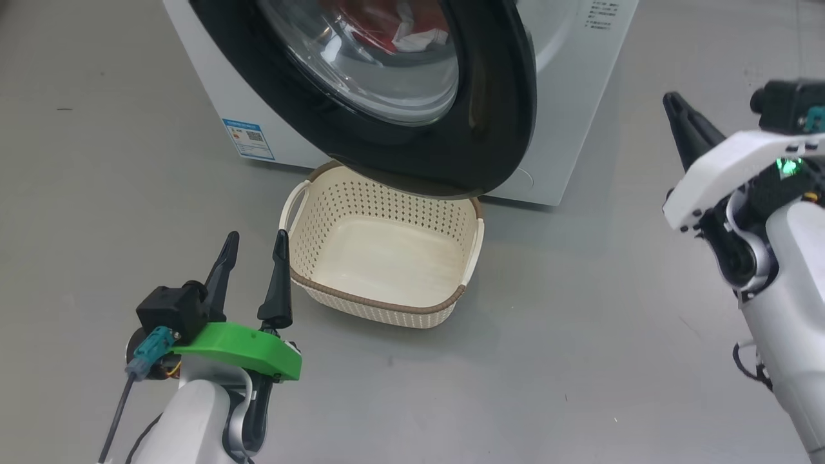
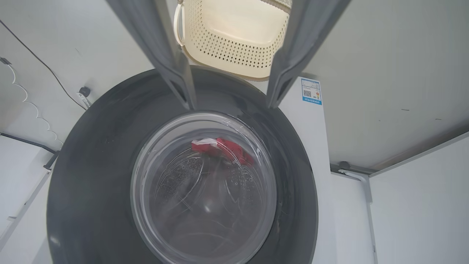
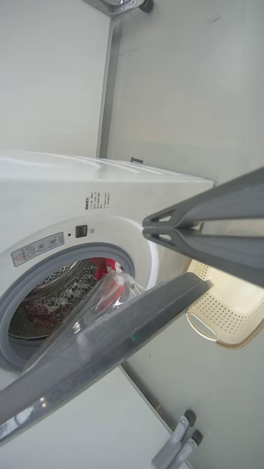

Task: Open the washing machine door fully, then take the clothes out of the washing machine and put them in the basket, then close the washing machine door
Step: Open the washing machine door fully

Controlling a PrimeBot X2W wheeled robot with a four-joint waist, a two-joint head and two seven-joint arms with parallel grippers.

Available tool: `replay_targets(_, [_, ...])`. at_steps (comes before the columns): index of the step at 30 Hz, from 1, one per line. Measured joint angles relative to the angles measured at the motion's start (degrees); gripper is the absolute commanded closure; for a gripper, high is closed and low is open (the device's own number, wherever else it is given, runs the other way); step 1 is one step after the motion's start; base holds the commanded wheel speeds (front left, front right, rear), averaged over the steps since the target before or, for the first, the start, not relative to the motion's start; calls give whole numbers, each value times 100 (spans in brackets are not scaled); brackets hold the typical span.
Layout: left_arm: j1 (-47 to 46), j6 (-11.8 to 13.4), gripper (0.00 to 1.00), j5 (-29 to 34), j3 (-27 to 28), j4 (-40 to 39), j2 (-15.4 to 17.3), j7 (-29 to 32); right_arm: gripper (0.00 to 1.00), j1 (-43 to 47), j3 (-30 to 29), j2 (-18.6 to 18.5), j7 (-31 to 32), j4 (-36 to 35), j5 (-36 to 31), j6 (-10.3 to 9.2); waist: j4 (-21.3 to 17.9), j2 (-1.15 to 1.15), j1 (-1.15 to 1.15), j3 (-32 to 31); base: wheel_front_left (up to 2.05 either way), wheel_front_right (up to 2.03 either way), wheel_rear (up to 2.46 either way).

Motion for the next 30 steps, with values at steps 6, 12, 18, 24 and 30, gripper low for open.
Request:
replay_targets(6, [32,16,0,119,152,-23,1,0,100,684,-152,-12,-667,-56,-125,0,-174,0,0,-89,0,0,0])
replay_targets(12, [79,16,0,215,230,-41,2,0,100,1102,-181,-49,-1358,-327,-444,-70,-320,0,0,-132,0,0,0])
replay_targets(18, [105,16,0,246,288,-64,1,0,72,1513,-303,56,-1781,-424,-548,-348,-401,0,0,-149,0,0,0])
replay_targets(24, [149,14,0,246,331,-63,2,0,0,1929,-403,170,-2068,-602,-558,-578,-486,0,0,-167,0,0,0])
replay_targets(30, [153,13,0,265,338,-62,3,0,0,2187,-436,268,-2074,-759,-616,-675,-517,0,0,-173,0,0,0])
